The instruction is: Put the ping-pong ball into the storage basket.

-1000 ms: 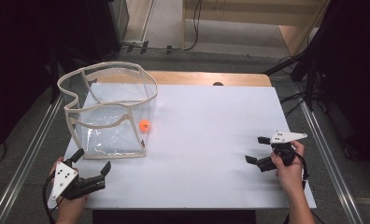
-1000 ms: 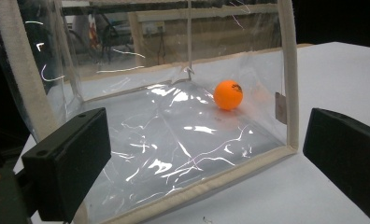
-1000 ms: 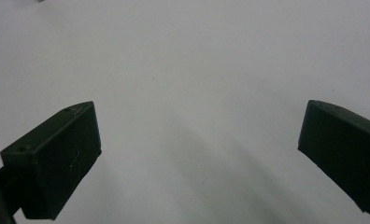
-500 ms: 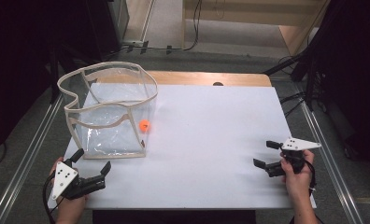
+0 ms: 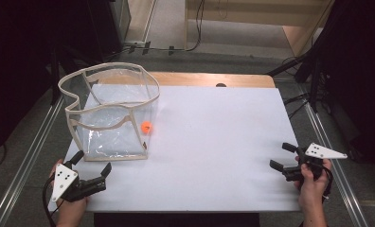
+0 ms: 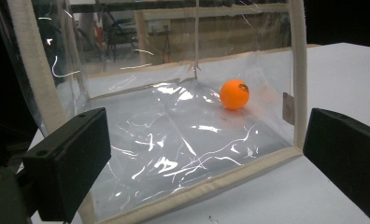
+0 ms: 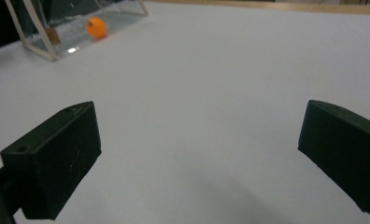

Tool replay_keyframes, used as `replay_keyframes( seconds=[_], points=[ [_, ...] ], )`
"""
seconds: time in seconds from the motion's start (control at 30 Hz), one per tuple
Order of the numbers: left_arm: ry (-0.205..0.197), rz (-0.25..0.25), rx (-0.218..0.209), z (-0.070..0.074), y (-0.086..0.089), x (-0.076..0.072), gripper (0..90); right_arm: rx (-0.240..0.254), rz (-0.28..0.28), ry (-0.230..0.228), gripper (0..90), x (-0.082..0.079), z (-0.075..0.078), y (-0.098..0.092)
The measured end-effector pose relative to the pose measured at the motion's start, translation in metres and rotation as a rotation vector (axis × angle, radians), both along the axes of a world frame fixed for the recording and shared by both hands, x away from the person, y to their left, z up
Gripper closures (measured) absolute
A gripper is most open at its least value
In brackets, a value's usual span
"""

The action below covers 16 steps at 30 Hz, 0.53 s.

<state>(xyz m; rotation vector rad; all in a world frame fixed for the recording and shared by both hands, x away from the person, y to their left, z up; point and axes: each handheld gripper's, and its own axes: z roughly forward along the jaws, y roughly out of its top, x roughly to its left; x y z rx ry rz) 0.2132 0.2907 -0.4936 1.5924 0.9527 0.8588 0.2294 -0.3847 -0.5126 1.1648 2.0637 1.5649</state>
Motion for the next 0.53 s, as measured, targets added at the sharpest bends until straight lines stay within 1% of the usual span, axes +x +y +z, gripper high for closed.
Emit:
replay_keyframes(
  seconds=[0.07, 0.13, 0.2, 0.33, 0.47, 0.53],
  points=[
    [0.0, -0.002, 0.003, 0.0, 0.0, 0.0, 1.4, 0.031, -0.011, -0.014, 0.0, -0.002, 0.0, -0.004],
    [0.0, -0.001, 0.006, 0.0, 0.0, 0.0, 1.4, 0.04, -0.019, -0.015, 0.0, -0.002, 0.0, -0.005],
    [0.001, 0.0, 0.007, 0.0, 0.0, 0.001, 1.4, 0.028, -0.015, -0.015, 0.0, -0.001, 0.0, -0.002],
    [0.003, 0.0, 0.013, 0.0, -0.001, 0.001, 1.4, -0.038, -0.001, -0.001, 0.0, 0.002, -0.001, 0.008],
    [0.005, 0.0, 0.011, 0.0, -0.001, 0.001, 1.4, -0.059, -0.001, 0.012, 0.0, 0.004, -0.002, 0.013],
    [0.007, -0.001, 0.011, 0.0, -0.001, 0.001, 1.4, -0.067, -0.011, 0.022, 0.0, 0.005, -0.003, 0.014]
  ],
)
